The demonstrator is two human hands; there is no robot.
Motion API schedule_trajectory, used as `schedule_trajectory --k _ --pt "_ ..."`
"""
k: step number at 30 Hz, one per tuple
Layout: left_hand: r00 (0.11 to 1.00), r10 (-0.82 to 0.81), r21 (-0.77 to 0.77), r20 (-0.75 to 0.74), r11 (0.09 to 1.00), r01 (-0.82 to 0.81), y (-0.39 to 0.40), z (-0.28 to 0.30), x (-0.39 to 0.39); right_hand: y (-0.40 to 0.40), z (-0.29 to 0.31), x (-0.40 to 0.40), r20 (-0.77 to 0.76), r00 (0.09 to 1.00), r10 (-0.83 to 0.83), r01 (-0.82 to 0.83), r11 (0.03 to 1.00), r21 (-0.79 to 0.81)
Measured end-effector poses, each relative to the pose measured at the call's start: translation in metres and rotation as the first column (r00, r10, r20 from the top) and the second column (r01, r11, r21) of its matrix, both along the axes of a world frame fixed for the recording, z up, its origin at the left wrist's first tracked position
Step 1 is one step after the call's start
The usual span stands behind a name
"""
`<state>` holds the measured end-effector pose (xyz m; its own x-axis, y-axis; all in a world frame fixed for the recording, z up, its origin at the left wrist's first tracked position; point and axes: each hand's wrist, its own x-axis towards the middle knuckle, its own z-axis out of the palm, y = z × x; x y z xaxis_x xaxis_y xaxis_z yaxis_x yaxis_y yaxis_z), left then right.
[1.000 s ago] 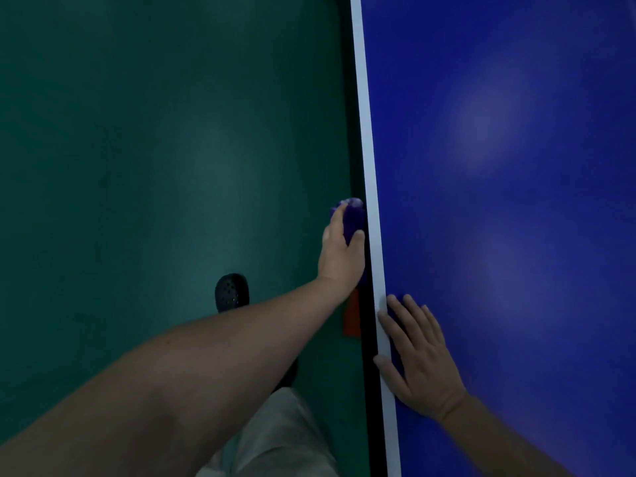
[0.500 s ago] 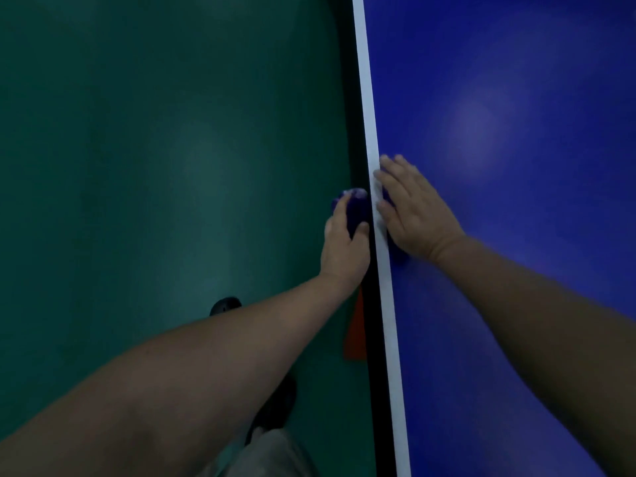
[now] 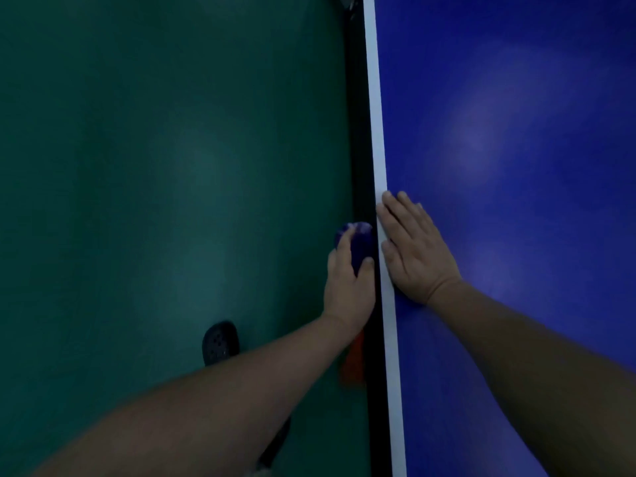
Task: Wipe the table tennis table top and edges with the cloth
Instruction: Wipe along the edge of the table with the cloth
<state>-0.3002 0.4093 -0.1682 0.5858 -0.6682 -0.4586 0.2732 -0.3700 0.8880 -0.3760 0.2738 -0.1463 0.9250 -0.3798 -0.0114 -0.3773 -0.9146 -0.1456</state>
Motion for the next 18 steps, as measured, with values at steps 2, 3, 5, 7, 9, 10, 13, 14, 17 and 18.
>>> schedule_trajectory --k 2,3,5,7,9,10,13,14,17,18 --pt "0.999 0.021 -0.009 0.032 1.0 -0.021 -0.029 0.002 0.027 0.0 -0.001 -0.001 0.021 1.0 0.008 -0.008 1.0 0.005" --pt "0.999 0.03 -0.007 0.031 1.0 -0.03 -0.038 0.004 0.037 0.0 -0.001 -0.002 0.026 1.0 0.011 -0.011 1.0 0.011" --pt "0.999 0.043 -0.002 0.015 0.999 -0.043 -0.048 0.006 0.046 -0.001 0.0 -0.001 0.035 0.999 0.007 -0.007 1.0 0.024" --pt "0.999 0.043 -0.006 0.014 0.999 -0.043 -0.041 0.008 0.039 -0.001 0.0 -0.001 0.035 0.999 0.005 -0.006 0.999 0.037" --pt "0.999 0.039 -0.014 0.005 0.999 -0.038 -0.025 0.01 0.022 -0.001 0.001 -0.001 0.033 0.999 0.004 -0.005 0.999 0.046" --pt "0.999 0.039 -0.004 -0.018 0.999 -0.039 -0.016 0.01 0.013 -0.001 0.001 -0.001 0.031 1.0 0.001 -0.003 0.999 0.045" --pt "0.996 0.043 0.013 -0.078 0.999 -0.042 0.003 0.015 -0.005 -0.001 0.001 -0.001 0.014 1.0 -0.005 0.004 0.999 0.046" --pt "0.995 0.045 0.017 -0.088 0.999 -0.043 0.003 0.016 -0.005 -0.001 0.001 0.0 0.012 1.0 -0.006 0.006 0.999 0.047" --pt "0.996 0.035 0.014 -0.084 0.999 -0.034 -0.019 0.013 0.018 -0.002 0.002 0.0 0.017 1.0 -0.001 0.0 0.999 0.055" --pt "0.997 0.039 0.009 -0.072 0.999 -0.039 -0.031 0.011 0.03 -0.001 0.002 0.0 0.021 1.0 0.0 -0.001 0.998 0.062"
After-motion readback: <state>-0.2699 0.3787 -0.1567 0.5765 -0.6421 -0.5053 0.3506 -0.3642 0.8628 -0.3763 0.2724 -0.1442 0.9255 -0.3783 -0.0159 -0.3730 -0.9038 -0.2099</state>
